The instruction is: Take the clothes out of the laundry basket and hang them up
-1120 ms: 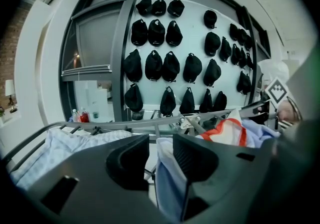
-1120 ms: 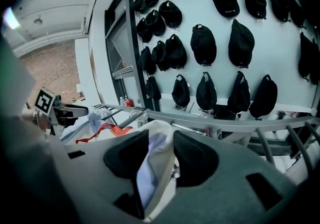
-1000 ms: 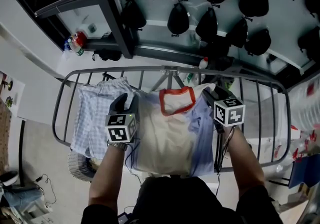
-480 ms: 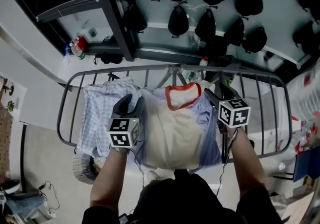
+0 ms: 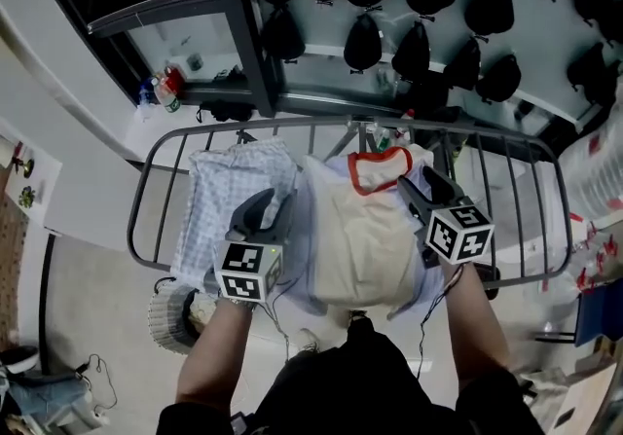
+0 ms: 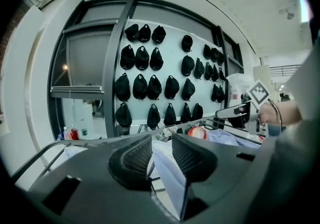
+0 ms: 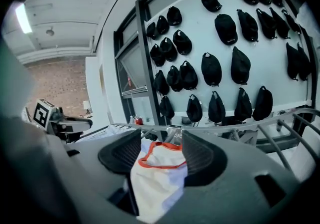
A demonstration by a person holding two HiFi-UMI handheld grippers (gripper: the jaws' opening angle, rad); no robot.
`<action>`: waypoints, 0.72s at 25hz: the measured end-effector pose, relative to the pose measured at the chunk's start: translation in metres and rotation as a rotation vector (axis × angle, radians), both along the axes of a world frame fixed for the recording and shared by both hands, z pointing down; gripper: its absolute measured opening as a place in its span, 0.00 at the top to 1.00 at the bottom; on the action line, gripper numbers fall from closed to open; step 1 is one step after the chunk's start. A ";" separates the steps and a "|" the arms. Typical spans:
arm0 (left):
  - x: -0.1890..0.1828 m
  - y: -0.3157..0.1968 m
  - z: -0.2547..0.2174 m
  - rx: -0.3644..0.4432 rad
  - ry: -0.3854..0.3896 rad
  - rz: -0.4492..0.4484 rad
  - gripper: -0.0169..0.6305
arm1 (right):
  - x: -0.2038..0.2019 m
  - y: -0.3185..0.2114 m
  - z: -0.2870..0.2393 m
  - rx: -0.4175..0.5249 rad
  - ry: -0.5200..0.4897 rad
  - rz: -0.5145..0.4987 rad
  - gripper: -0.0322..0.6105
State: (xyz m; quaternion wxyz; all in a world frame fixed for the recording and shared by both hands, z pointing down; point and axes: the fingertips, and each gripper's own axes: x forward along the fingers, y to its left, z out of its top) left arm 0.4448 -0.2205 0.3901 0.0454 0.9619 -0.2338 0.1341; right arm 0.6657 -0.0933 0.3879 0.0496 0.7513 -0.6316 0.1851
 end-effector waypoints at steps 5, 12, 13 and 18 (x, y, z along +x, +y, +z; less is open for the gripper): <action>-0.035 0.017 -0.011 -0.019 0.049 -0.021 0.93 | -0.042 0.019 -0.018 0.060 0.003 0.006 0.89; -0.076 0.041 -0.020 -0.026 0.076 0.005 0.95 | -0.098 0.043 -0.034 0.112 -0.003 0.001 0.94; -0.083 0.043 -0.019 -0.021 0.074 0.008 0.95 | -0.106 0.045 -0.035 0.114 -0.001 -0.001 0.94; -0.113 0.059 -0.021 -0.015 0.063 0.020 0.96 | -0.145 0.059 -0.038 0.113 0.020 -0.017 0.94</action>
